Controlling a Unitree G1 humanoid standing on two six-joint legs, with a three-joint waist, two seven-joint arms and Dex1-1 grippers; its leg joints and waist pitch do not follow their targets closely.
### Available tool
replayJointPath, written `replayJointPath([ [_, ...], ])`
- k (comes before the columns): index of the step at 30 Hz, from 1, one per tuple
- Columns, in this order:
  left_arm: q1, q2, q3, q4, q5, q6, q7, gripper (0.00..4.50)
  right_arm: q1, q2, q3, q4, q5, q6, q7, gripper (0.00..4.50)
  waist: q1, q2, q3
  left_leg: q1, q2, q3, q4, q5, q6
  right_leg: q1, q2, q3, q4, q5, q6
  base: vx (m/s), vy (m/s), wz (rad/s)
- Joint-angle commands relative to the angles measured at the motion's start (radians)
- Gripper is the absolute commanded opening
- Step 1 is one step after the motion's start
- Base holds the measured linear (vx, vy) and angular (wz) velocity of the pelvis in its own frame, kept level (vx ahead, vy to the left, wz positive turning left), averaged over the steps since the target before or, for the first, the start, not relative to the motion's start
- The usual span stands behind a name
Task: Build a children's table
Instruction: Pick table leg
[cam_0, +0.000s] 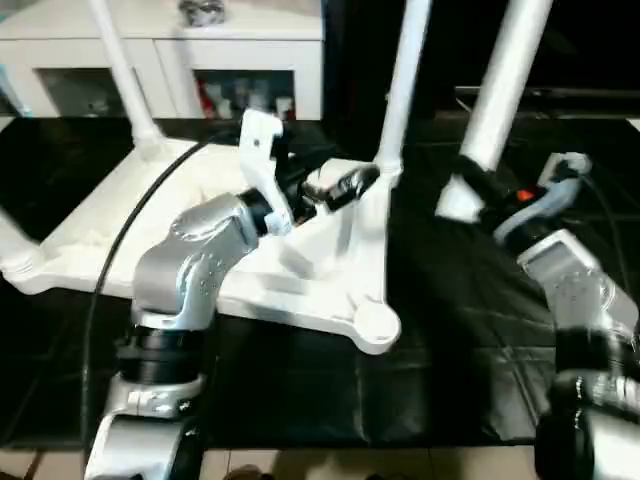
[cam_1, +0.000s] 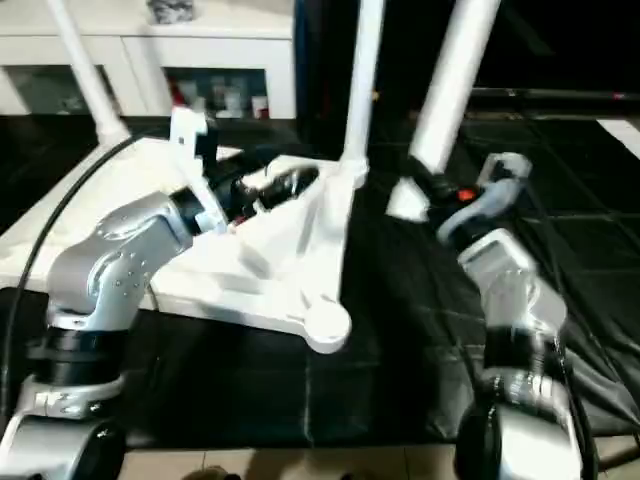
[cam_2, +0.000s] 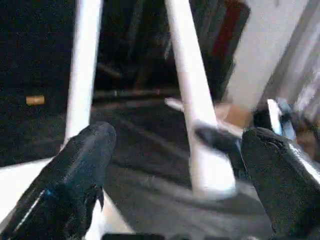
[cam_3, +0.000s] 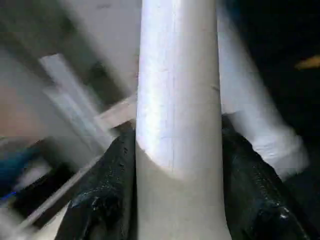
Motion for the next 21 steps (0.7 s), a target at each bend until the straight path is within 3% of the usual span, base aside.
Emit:
replayJointPath([
  [1,-0.027,-0.011,0.009,0.023,-0.006,0.014,0.027,4.50,0.016,0.008,0.028,-0.090,0.064,0.047,0.037,1.93,0.002,-0.029,-0.080,0.013,0.033,-0.007,-0.064,-0.137,0.080,0.064,-0.072,0.052,-0.099,-0.378,-0.090,0.000,0.000,0.00],
  [3,-0.046,-0.031,0.034,0.045,-0.033,0.034,0.042,4.50,0.045,0.033,0.044,-0.167,0.114,0.101,0.054,1.93,0.006,-0.024,-0.079,0.014,0.031,-0.006,-0.065,-0.139,0.071,0.063,-0.074,0.054,-0.105,-0.408,-0.070,0.000,0.000,0.00],
  [8,-0.099,-0.096,0.130,0.074,-0.192,0.136,0.085,4.50,0.121,0.028,0.146,-0.312,0.179,0.208,0.129,1.93,0.013,-0.026,-0.079,0.012,0.031,-0.008,-0.065,-0.142,0.057,0.063,-0.077,0.052,-0.108,-0.424,-0.052,0.000,0.000,0.00],
  [11,-0.109,-0.099,0.137,0.085,-0.214,0.162,0.086,4.50,0.152,0.016,0.183,-0.361,0.203,0.238,0.150,1.93,0.019,-0.026,-0.080,0.014,0.036,-0.013,-0.070,-0.153,0.047,0.063,-0.078,0.051,-0.110,-0.416,-0.047,0.000,0.000,0.00],
  [12,-0.112,-0.098,0.133,0.089,-0.210,0.158,0.083,4.50,0.163,0.013,0.191,-0.379,0.211,0.253,0.153,1.93,0.018,-0.032,-0.080,0.013,0.036,-0.013,-0.071,-0.149,0.048,0.064,-0.078,0.051,-0.111,-0.411,-0.042,0.000,0.000,0.00],
  [16,-0.123,-0.113,0.157,0.091,-0.249,0.172,0.086,4.50,0.181,0.003,0.203,-0.408,0.229,0.288,0.167,1.93,0.022,-0.031,-0.082,0.009,0.038,-0.013,-0.070,-0.121,0.046,0.068,-0.083,0.055,-0.105,-0.370,-0.056,0.000,0.000,0.00],
  [21,-0.128,-0.119,0.199,0.063,-0.407,0.261,0.026,4.50,0.211,-0.029,0.226,-0.446,0.262,0.331,0.195,1.93,0.025,-0.035,-0.081,0.007,0.035,-0.011,-0.069,-0.114,0.047,0.070,-0.083,0.055,-0.104,-0.369,-0.058,0.000,0.000,0.00],
])
